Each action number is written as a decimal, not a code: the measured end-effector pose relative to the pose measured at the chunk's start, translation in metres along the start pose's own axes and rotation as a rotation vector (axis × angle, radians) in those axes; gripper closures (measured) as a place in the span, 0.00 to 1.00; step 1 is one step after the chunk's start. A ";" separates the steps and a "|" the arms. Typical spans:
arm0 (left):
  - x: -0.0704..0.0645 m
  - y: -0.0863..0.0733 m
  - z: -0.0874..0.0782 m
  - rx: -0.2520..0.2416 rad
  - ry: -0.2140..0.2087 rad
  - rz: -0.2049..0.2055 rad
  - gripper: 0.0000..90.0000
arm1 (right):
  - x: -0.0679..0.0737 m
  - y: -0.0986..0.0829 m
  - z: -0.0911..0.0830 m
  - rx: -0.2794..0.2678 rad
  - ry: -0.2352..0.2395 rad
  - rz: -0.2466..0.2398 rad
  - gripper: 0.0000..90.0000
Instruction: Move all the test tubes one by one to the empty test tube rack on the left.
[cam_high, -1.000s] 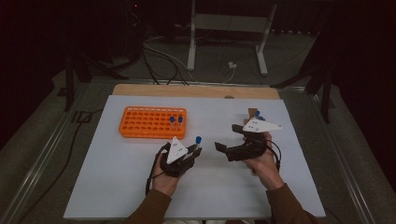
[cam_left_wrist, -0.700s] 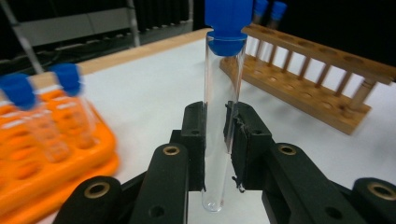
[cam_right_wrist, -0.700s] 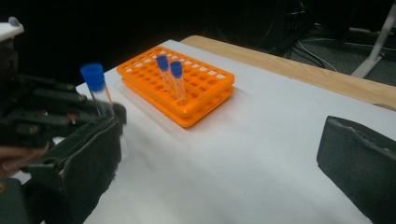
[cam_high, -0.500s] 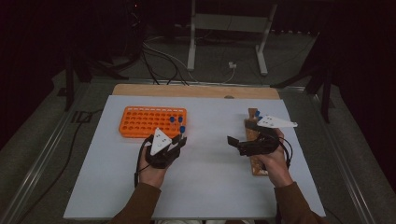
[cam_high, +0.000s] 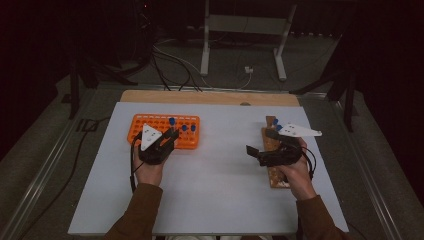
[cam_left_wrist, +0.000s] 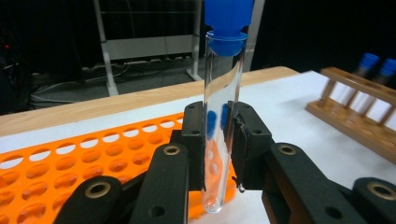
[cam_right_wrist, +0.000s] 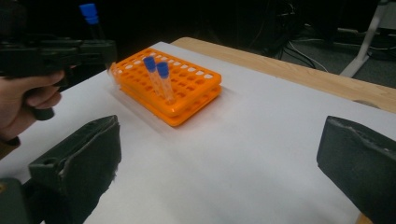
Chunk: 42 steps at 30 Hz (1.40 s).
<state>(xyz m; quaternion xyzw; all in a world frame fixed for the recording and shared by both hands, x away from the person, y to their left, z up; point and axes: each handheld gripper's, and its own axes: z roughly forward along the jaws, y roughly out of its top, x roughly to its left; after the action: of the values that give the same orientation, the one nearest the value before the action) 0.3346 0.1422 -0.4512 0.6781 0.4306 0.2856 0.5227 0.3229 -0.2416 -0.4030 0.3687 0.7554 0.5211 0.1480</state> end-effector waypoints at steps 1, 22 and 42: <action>0.001 0.000 0.003 0.003 0.008 0.002 0.87 | 0.000 0.000 0.000 -0.002 0.000 0.000 0.00; 0.013 -0.018 0.045 0.058 0.064 -0.036 0.87 | -0.003 0.000 -0.004 -0.013 0.015 0.002 0.00; 0.012 -0.035 0.059 0.234 0.044 0.048 0.87 | -0.004 -0.001 -0.005 -0.010 0.024 0.004 0.00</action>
<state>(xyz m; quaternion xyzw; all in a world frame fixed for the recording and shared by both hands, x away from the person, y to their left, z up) 0.3798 0.1287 -0.5025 0.7381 0.4562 0.2606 0.4233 0.3220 -0.2483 -0.4026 0.3632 0.7537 0.5296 0.1400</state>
